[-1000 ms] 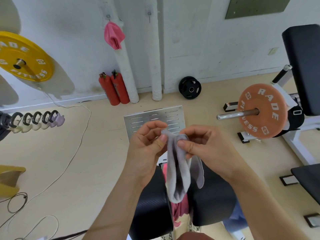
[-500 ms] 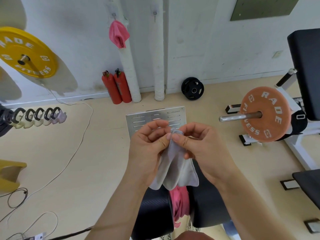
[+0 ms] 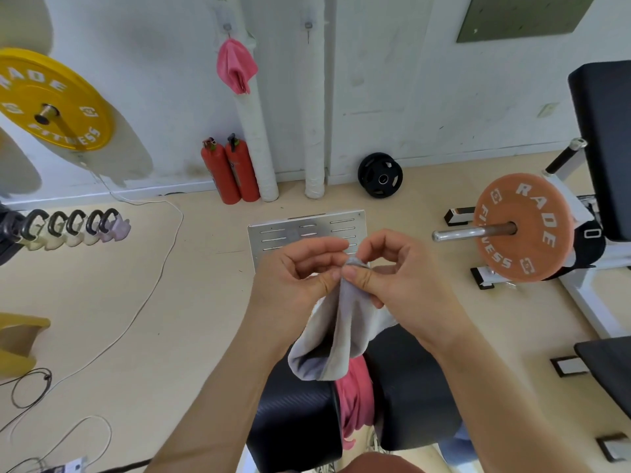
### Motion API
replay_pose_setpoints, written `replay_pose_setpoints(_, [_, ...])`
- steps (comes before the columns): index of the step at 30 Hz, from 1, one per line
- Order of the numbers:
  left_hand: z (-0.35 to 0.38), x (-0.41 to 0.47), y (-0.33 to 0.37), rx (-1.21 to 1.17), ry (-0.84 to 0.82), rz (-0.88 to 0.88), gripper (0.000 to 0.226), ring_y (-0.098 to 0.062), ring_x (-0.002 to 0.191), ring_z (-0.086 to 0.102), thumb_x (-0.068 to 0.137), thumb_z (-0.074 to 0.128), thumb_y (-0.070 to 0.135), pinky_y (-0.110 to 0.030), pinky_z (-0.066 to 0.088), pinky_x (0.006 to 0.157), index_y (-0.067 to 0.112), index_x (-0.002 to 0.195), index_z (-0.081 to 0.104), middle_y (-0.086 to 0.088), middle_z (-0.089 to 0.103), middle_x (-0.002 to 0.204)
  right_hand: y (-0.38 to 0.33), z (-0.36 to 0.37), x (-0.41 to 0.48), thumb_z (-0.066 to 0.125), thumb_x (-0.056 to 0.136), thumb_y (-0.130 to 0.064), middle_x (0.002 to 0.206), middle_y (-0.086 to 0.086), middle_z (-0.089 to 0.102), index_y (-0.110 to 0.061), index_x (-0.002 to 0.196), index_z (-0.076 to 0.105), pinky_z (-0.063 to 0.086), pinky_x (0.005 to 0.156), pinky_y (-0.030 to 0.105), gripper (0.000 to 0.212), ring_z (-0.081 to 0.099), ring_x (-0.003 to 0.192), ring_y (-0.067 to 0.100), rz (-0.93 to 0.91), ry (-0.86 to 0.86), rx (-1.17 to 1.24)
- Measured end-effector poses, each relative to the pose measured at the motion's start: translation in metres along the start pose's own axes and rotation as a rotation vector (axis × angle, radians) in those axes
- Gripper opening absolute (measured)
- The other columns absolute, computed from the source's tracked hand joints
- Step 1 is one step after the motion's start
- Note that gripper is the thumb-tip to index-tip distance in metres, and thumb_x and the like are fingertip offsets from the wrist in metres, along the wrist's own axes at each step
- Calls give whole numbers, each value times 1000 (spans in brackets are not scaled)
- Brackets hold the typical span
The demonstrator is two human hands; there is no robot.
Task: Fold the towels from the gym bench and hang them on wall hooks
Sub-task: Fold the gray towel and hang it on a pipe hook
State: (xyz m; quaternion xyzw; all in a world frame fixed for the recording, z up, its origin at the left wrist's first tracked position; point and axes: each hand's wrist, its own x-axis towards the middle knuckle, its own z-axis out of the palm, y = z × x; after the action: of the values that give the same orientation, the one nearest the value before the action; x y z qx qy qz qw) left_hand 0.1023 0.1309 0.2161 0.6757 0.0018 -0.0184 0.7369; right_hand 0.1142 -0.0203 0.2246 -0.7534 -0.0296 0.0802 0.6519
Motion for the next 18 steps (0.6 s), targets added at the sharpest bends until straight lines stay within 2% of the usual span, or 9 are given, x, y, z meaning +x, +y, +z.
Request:
replay_pose_setpoints(2, [11,-3,-1,119,59,31,33,-6,81,68,80,64,-9,-14,50,70,20,92,70,7,73,82,0,0,3,75,79,-7,62,-7,59,-11,76,60,42,47,23,16,49,44,10,-12,42,-55])
replay_pose_setpoints(4, [15,-2,-11,233,97,12,24,-2,75,66,83,66,4,-12,48,64,27,88,69,15,71,79,-6,-1,6,74,80,-6,61,-6,58,-10,76,59,43,46,22,16,51,43,10,-39,51,-51])
replay_pose_setpoints(6, [7,2,-33,388,108,-62,20,1,63,61,83,67,11,-12,46,58,31,81,68,18,68,71,-12,-7,9,73,80,-2,63,-3,57,-7,75,58,42,45,19,16,50,42,8,-73,80,2])
replay_pose_setpoints(8, [-7,5,-58,604,104,-113,19,0,59,56,80,64,11,-17,45,59,29,78,67,18,66,69,-12,-18,16,72,80,0,65,-1,57,-7,76,58,43,45,18,16,50,41,8,-99,145,25])
replay_pose_setpoints(10, [-25,8,-79,822,116,-140,20,-8,68,58,78,60,10,-25,46,65,29,79,68,15,67,74,-2,-31,26,72,81,-1,70,3,59,-10,77,58,47,48,20,17,53,46,11,-82,220,-5])
replay_pose_setpoints(13, [-56,20,-93,1050,134,-257,30,-15,81,59,72,56,6,-24,41,67,32,84,67,13,68,85,24,-48,38,70,82,1,75,5,58,-11,77,56,54,54,19,19,58,59,14,-11,314,30])
replay_pose_setpoints(15, [-78,30,-95,1009,131,-395,25,-16,77,60,72,60,8,-23,39,62,31,78,66,10,68,84,39,-60,43,69,83,1,74,5,58,-12,76,56,55,57,19,19,60,64,11,14,372,59])
replay_pose_setpoints(18, [-100,38,-92,831,197,-504,13,-19,59,56,75,64,12,-24,40,56,24,73,65,2,65,70,56,-78,54,73,82,-6,75,5,61,-16,75,59,57,74,32,18,61,75,17,39,396,-9])
